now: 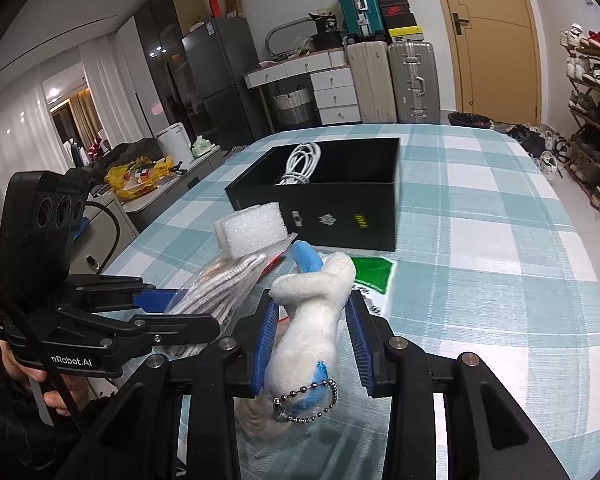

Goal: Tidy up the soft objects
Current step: 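Lift the rope bag with the left gripper while the right gripper lifts the plush toy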

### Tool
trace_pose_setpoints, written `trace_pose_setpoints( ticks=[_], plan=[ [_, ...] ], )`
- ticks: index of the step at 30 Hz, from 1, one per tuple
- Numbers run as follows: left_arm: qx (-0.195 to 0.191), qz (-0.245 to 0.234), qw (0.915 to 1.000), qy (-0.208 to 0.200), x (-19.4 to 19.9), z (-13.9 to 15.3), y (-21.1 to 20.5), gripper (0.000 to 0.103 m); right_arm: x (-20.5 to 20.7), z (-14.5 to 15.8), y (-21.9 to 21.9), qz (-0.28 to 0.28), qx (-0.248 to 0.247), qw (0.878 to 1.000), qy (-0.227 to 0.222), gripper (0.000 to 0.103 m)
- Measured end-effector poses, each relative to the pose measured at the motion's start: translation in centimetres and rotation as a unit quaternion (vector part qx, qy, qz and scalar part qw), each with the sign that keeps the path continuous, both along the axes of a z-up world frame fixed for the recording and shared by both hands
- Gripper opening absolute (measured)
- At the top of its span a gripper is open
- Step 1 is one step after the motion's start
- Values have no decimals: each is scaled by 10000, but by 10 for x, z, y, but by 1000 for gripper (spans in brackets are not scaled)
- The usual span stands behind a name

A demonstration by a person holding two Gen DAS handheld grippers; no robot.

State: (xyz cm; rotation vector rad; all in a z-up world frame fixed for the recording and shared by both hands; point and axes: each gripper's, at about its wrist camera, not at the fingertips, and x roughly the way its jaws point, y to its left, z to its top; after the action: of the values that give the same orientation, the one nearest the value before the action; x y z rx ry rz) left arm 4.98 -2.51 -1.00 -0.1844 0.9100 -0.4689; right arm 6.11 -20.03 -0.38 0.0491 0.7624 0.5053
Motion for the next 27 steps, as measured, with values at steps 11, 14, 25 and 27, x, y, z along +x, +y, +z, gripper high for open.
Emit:
trace_pose_setpoints(
  ticks=[11, 14, 25, 27],
  plan=[
    [-153, -404, 9991, -47, 17, 5, -26, 40, 0, 4, -25, -325, -88, 9994, 9, 35],
    [-187, -542, 9983, -118, 22, 11, -35, 40, 1, 4, -32, -425, -102, 9990, 19, 35],
    [-203, -182, 9994, -225, 15, 17, -3, 40, 7, 6, -27, -319, -59, 9995, -20, 35],
    [-180, 31, 9996, -213, 10, 15, 13, 40, 12, 3, -18, -189, -45, 9998, -6, 35]
  ],
)
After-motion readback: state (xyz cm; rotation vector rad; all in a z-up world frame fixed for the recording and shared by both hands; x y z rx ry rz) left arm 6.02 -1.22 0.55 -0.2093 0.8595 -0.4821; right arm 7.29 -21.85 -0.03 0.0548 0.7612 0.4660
